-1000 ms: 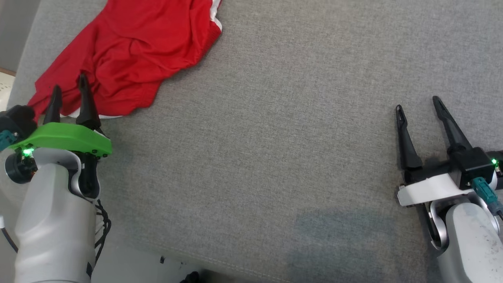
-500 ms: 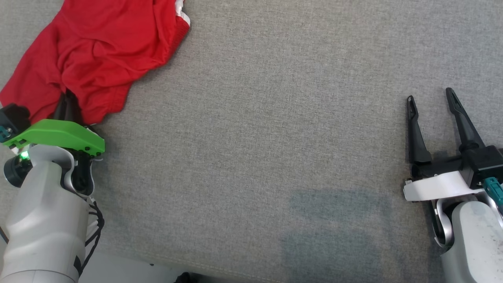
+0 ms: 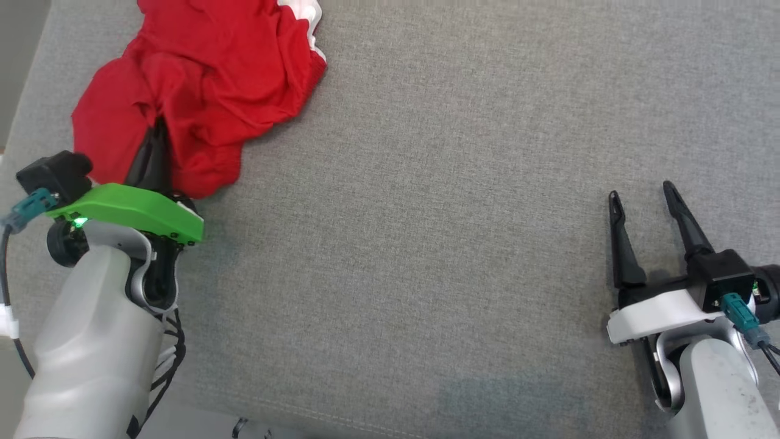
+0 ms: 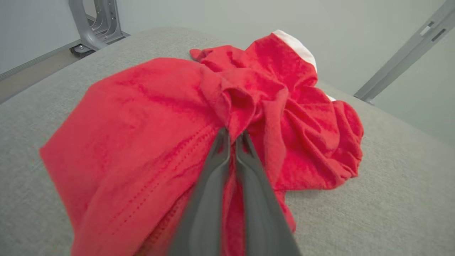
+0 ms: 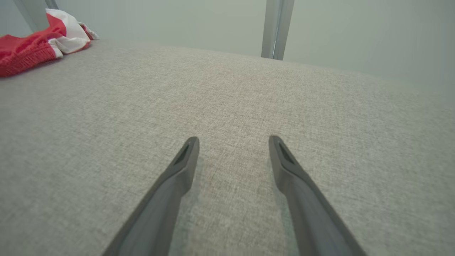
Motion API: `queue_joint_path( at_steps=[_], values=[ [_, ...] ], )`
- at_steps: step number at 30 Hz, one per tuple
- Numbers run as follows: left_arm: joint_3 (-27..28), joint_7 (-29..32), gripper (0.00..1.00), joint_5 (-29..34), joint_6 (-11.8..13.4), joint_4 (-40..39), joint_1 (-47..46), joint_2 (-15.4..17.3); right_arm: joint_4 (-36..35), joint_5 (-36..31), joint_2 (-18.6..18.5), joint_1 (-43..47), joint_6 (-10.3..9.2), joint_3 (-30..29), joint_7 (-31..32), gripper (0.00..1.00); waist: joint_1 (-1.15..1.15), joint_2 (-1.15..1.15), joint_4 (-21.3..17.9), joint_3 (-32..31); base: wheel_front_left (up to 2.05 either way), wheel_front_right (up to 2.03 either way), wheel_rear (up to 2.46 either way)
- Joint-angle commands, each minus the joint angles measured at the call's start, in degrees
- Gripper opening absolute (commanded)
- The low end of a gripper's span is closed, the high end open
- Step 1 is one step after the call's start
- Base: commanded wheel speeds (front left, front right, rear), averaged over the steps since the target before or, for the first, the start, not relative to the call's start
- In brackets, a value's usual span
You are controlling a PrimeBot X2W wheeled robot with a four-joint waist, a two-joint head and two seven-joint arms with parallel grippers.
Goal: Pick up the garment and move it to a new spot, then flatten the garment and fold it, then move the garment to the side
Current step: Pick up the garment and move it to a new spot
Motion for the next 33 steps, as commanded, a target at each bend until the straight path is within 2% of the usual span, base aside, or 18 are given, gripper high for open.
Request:
queue_joint_path(
  at_steps=[1, 14, 19, 28, 33],
  values=[
    [-1.1, -0.2, 0.0, -0.4, -0.3, -2.4, 1.2, 0.1, 0.6, 0.8, 0.3, 1.3, -0.04, 0.3, 0.1, 1.0, 0.0, 0.0, -0.9, -3.5, 0.0, 0.0, 0.0],
    [-8.8, 0.7, 0.0, -1.5, -0.1, -23.1, 5.7, -0.7, 1.8, 5.4, 1.4, 5.2, -0.04, 1.1, 0.1, 1.0, 0.0, 0.0, -7.3, -11.7, 0.0, 0.0, 0.0],
    [-10.7, 3.8, 0.0, -0.3, 3.4, -34.4, 7.3, -0.8, 1.8, 7.7, 1.4, 6.7, -0.04, 1.4, 0.1, 1.0, 0.0, 0.0, -10.6, -13.4, 0.0, 0.0, 0.0],
    [-14.0, 12.5, 0.0, -0.8, 10.5, -60.3, 10.3, 0.0, 1.5, 9.2, 1.4, 7.7, -0.04, 1.6, 0.1, 1.0, 0.0, 0.0, -15.4, -14.0, 0.0, 0.0, 0.0],
    [-16.2, 16.3, 0.0, 2.5, 13.9, -65.9, 10.7, 1.8, 1.3, 9.9, 1.4, 7.3, -0.04, 1.9, 0.1, 1.0, 0.0, 0.0, -17.3, -13.1, 0.0, 0.0, 0.0]
  ],
)
